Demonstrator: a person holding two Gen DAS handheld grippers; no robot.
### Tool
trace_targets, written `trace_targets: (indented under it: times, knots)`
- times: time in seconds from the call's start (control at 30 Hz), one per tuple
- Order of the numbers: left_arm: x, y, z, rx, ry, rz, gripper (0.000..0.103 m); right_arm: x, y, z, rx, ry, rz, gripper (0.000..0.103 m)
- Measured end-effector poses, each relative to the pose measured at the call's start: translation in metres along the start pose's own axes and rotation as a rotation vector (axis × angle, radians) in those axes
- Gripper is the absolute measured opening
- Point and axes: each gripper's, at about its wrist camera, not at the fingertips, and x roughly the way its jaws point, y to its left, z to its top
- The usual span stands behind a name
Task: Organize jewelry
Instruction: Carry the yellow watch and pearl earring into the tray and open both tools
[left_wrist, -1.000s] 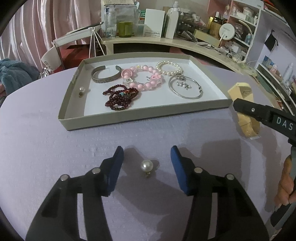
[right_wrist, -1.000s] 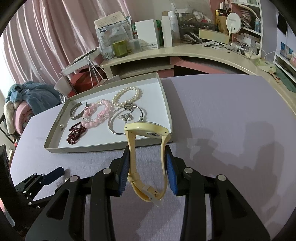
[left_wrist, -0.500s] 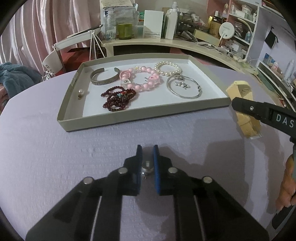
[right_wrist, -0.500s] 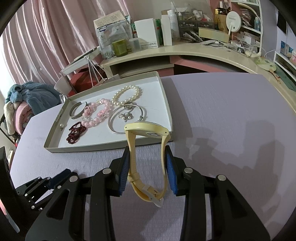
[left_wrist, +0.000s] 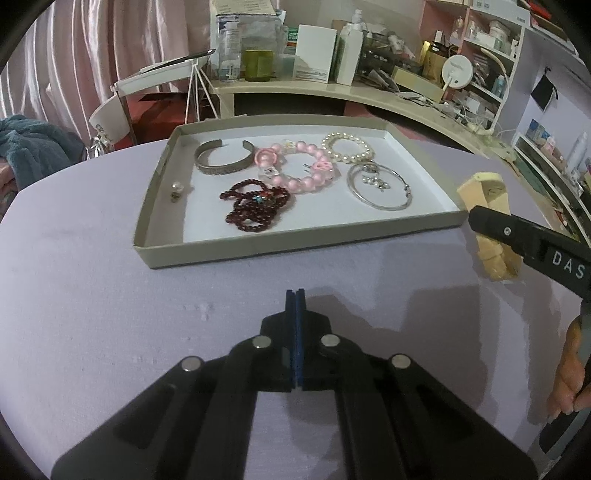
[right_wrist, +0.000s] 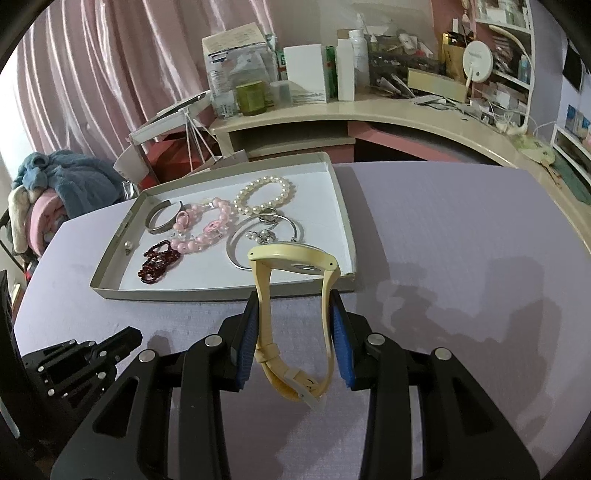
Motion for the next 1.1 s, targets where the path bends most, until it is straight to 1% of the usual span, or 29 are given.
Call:
trace_targets:
  times: [0.17,0.43,0.47,0.5,0.53,0.57,0.6,0.7,0.8,0.83,0.87,0.9,0.97,1.1]
  knots:
    - [-0.008,0.010,-0.003,-0.033,-0.021,-0.041,0.001,-0.001,-0.002,0.000,0.006,0.001,0.001,0.038]
    - [-0.016,0.015,-0.016,-0.032,-0.034,-0.082,0.001,0.000,-0.003,0.000,0.014,0.007,0.004,0.038]
    - [-0.017,0.015,-0.016,-0.034,-0.037,-0.090,0.004,0.000,-0.003,0.000,0.014,0.008,0.005,0.038]
    - [-0.019,0.014,-0.018,-0.035,-0.039,-0.101,0.012,0.001,-0.003,0.000,0.014,0.010,0.006,0.038]
    - [-0.022,0.012,-0.019,-0.031,-0.048,-0.115,0.018,0.001,-0.003,0.000,0.014,0.012,0.006,0.038]
    - [-0.024,0.010,-0.020,-0.026,-0.056,-0.120,0.027,0.001,-0.003,-0.001,0.014,0.013,0.006,0.038]
    - [-0.026,0.008,-0.021,-0.017,-0.064,-0.128,0.030,0.002,-0.003,-0.001,0.014,0.015,0.006,0.038]
    - [-0.027,-0.004,-0.024,0.021,-0.061,-0.146,0.030,0.003,-0.003,-0.002,0.016,0.020,0.007,0.038]
    - [-0.021,-0.013,-0.028,0.054,-0.035,-0.130,0.030,0.003,-0.004,-0.002,0.018,0.024,0.006,0.038]
    - [-0.016,-0.015,-0.030,0.061,-0.012,-0.119,0.029,0.003,-0.004,-0.002,0.019,0.024,0.005,0.038]
    - [-0.012,-0.014,-0.031,0.060,0.003,-0.112,0.023,0.003,-0.004,-0.002,0.020,0.025,0.005,0.038]
    - [-0.013,-0.013,-0.033,0.063,-0.010,-0.101,0.017,0.002,-0.005,-0.002,0.021,0.025,0.004,0.038]
    - [-0.012,-0.013,-0.035,0.073,-0.010,-0.094,0.014,0.002,-0.005,-0.003,0.023,0.025,0.003,0.038]
    - [-0.013,-0.012,-0.035,0.077,-0.012,-0.092,0.013,0.002,-0.006,-0.002,0.026,0.025,0.003,0.038]
